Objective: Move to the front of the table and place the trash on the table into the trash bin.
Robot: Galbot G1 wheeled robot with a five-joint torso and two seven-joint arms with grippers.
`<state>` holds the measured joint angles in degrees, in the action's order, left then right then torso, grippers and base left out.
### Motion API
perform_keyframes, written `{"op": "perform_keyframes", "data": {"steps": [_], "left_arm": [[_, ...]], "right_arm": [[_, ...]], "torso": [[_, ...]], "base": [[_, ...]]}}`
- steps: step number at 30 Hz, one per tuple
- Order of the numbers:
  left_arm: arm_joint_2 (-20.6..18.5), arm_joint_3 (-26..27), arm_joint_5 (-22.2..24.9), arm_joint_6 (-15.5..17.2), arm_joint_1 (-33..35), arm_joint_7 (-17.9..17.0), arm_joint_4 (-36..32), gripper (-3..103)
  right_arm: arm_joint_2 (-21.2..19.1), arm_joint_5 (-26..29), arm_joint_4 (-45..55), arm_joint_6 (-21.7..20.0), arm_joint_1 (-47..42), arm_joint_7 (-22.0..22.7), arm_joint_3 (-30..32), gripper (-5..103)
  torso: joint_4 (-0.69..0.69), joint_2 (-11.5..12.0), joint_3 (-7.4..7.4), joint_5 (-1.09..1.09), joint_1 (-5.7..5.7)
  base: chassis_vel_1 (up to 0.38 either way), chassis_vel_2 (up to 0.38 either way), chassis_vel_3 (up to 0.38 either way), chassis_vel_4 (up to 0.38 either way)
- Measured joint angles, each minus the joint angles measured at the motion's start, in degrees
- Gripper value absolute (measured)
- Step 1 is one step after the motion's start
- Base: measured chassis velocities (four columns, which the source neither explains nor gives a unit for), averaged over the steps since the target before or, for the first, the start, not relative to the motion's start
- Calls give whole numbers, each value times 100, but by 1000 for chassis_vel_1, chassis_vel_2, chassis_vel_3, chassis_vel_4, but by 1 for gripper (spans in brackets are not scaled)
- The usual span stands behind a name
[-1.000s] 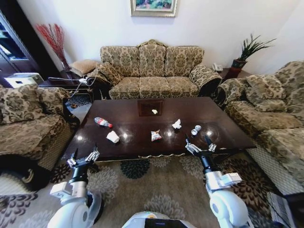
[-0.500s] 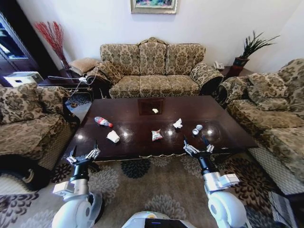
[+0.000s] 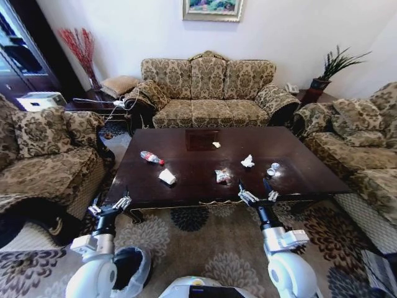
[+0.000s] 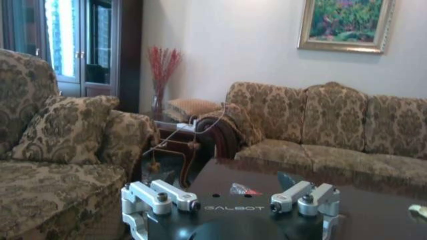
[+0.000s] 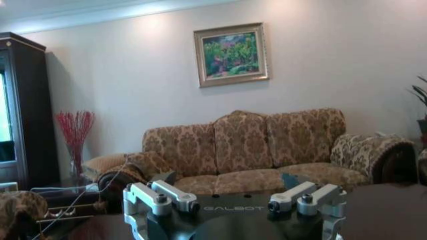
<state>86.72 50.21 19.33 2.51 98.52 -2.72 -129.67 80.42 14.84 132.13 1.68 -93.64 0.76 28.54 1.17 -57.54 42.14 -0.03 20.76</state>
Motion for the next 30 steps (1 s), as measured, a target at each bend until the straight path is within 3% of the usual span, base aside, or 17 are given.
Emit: {"op": "perform_keyframes", "data": {"steps": [12,18,20,26,27,30], "left_arm": [[-245,10,-37,67,84,89,334,100],[-874,151,-47,176,256,237,746,100],[-1180,339,-16,127,399,280,1021,100],[-1410,560,177,78,610,294,1359,101],[-1478,576,246,-69,661,141,1539,96],[-1567,639,277,-291,719,-8,1887,98]], "right_arm": [[80,53,-69,-21,82,94,-60,100],[14,66,-92,54,58,497,-206,100],[-19,125,-25,-26,45,620,-207,100],[-86,282,71,-53,87,512,-200,100],[-92,341,91,-53,144,433,-181,100],[-77,426,126,-53,249,354,-134,100]], "torso": [[-1,0,1,1,1],[-1,0,0,2,0],[-1,0,0,-1,-1],[-1,0,0,1,-1],[0,0,0,7,-1],[-2,0,1,2,1]], "base": [[1,-2,-7,-14],[133,89,-143,-85],[75,54,-58,-39],[23,11,-14,-6],[0,0,0,0],[0,0,0,0]]}}
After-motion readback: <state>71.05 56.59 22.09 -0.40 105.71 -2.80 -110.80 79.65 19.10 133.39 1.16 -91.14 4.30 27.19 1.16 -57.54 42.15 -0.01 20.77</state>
